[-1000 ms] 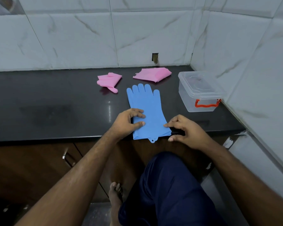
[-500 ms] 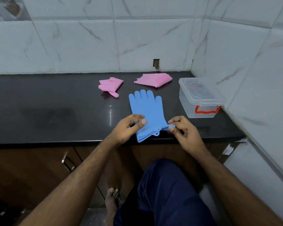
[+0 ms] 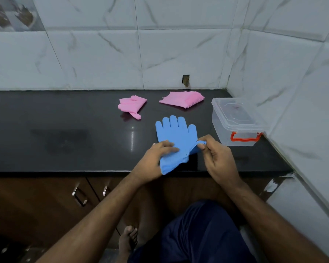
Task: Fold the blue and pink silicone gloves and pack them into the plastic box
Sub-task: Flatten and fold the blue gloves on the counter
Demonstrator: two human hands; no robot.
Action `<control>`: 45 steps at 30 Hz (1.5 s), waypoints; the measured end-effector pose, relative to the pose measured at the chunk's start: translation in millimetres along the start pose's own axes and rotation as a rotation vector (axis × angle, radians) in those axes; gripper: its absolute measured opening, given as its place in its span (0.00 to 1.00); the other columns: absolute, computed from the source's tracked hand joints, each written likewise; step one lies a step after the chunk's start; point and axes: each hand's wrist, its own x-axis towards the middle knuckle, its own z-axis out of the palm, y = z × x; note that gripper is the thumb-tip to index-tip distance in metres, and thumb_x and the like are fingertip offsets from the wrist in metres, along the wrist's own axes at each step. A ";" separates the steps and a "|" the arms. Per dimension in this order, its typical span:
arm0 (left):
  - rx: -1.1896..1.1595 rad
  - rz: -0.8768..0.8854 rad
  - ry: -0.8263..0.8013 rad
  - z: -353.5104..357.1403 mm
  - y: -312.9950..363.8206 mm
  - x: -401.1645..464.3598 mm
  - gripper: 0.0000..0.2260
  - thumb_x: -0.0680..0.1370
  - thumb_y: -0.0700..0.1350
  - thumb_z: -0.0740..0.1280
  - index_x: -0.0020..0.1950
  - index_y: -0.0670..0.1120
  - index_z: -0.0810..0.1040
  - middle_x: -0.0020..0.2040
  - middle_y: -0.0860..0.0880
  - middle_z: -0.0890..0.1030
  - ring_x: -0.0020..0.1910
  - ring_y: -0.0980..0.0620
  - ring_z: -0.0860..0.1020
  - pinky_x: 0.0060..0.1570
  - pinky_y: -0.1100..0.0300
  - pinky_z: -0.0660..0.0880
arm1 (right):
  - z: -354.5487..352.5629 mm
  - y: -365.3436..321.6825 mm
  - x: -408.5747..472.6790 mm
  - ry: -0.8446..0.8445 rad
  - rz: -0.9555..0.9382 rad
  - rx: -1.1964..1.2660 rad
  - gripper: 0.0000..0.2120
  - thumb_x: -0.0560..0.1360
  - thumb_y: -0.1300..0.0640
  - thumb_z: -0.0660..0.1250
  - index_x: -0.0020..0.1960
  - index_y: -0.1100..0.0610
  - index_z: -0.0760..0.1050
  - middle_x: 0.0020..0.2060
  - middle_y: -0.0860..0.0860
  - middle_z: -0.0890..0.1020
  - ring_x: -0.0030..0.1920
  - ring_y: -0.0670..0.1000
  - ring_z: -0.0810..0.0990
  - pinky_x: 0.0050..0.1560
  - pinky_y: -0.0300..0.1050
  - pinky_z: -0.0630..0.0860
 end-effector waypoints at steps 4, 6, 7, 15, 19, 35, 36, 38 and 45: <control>-0.241 -0.053 0.160 -4.8 9.8 5.7 0.06 0.81 0.47 0.70 0.49 0.60 0.81 0.48 0.61 0.84 0.50 0.69 0.80 0.68 0.35 0.68 | 2.3 -0.1 3.4 0.092 0.046 0.063 0.18 0.85 0.43 0.53 0.53 0.56 0.74 0.33 0.43 0.75 0.34 0.43 0.75 0.34 0.29 0.66; -0.277 -0.071 0.196 -0.5 13.0 10.5 0.13 0.82 0.48 0.68 0.38 0.54 0.76 0.35 0.62 0.81 0.39 0.73 0.76 0.60 0.41 0.74 | 6.2 0.3 6.8 0.138 0.075 0.115 0.16 0.85 0.42 0.52 0.53 0.51 0.72 0.36 0.43 0.77 0.35 0.43 0.76 0.33 0.31 0.67; -0.280 -0.064 0.226 3.0 12.3 13.2 0.16 0.83 0.46 0.67 0.35 0.50 0.72 0.31 0.62 0.76 0.35 0.72 0.73 0.48 0.49 0.77 | 7.9 1.1 9.3 0.156 0.087 0.139 0.15 0.85 0.41 0.52 0.54 0.49 0.71 0.38 0.42 0.77 0.35 0.43 0.76 0.32 0.33 0.69; -0.154 0.174 0.240 11.6 5.4 14.6 0.10 0.83 0.42 0.62 0.44 0.46 0.79 0.37 0.54 0.80 0.36 0.57 0.79 0.36 0.56 0.75 | 13.4 25.5 -26.3 -0.046 0.100 0.153 0.10 0.79 0.37 0.65 0.58 0.35 0.71 0.48 0.32 0.83 0.44 0.35 0.83 0.42 0.26 0.74; -0.065 0.187 0.252 11.6 3.6 11.9 0.08 0.81 0.40 0.63 0.46 0.43 0.80 0.39 0.53 0.82 0.38 0.52 0.81 0.38 0.50 0.77 | 13.5 26.4 -24.0 0.063 0.215 0.261 0.11 0.80 0.50 0.62 0.58 0.36 0.75 0.42 0.48 0.83 0.40 0.51 0.83 0.38 0.45 0.77; -0.681 -0.588 0.086 -4.2 -13.4 79.0 0.23 0.77 0.58 0.74 0.31 0.44 0.72 0.36 0.44 0.83 0.32 0.49 0.79 0.34 0.60 0.75 | 40.1 51.9 53.5 -0.077 0.815 -0.019 0.20 0.85 0.46 0.55 0.49 0.60 0.76 0.44 0.56 0.82 0.47 0.58 0.82 0.49 0.56 0.80; -0.689 -0.594 0.103 -2.5 -13.3 78.5 0.22 0.76 0.58 0.74 0.33 0.42 0.75 0.37 0.43 0.84 0.34 0.49 0.80 0.35 0.59 0.76 | 40.1 51.5 52.4 -0.051 0.817 0.002 0.21 0.85 0.45 0.56 0.48 0.60 0.77 0.44 0.56 0.82 0.47 0.59 0.83 0.48 0.56 0.80; -0.687 -0.594 0.158 1.5 -10.3 77.1 0.20 0.77 0.57 0.74 0.41 0.40 0.79 0.41 0.41 0.86 0.37 0.47 0.82 0.38 0.55 0.78 | 38.3 48.3 47.5 0.030 0.812 0.088 0.21 0.84 0.42 0.58 0.49 0.58 0.79 0.43 0.54 0.84 0.47 0.57 0.84 0.46 0.54 0.81; -0.683 -0.610 0.239 3.6 -9.0 77.3 0.26 0.79 0.56 0.72 0.47 0.29 0.80 0.47 0.36 0.86 0.44 0.39 0.86 0.49 0.44 0.82 | 34.9 40.0 30.7 0.075 0.606 0.062 0.17 0.78 0.42 0.70 0.61 0.49 0.73 0.37 0.53 0.83 0.39 0.49 0.82 0.40 0.44 0.79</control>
